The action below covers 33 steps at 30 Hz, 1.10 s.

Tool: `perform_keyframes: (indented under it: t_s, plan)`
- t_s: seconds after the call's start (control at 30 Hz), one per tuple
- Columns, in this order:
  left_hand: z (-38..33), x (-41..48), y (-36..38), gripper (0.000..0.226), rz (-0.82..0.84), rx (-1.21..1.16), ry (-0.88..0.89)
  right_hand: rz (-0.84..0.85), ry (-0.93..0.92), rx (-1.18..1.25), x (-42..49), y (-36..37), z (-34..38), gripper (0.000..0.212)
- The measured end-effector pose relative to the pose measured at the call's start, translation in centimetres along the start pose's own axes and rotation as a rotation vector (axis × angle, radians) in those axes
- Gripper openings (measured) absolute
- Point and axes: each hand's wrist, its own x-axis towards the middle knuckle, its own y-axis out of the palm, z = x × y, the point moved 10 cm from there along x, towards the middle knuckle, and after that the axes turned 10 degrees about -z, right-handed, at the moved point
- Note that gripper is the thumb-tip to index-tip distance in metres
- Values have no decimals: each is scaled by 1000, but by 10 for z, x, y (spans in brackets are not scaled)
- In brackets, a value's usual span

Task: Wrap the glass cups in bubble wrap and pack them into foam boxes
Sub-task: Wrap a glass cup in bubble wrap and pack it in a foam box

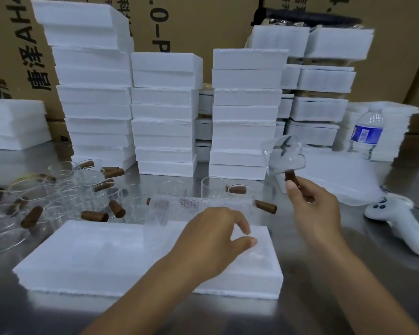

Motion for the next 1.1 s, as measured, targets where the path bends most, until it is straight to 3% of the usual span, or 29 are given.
perform_keyframes:
  t_s: [0.23,0.43,0.5,0.57,0.87,1.1]
  plan:
    - [21,7,3,62,-59,119,-57,25,16,85,-2,5,4,12]
    - [37,17,4,14,-112,120,-127,40,18,82,-3,5,2,14]
    - [38,18,-3,15,-166,79,-127,44,18,83,-4,5,4,14]
    - [42,19,-7,21,-201,2,-148,49,17,90,-4,4,5,18]
    - [65,20,-32,11,-356,-532,-292,266,-25,262,-16,23,23,23]
    - [74,17,-57,10,-500,-763,-362,280,-200,26,-21,26,34,29]
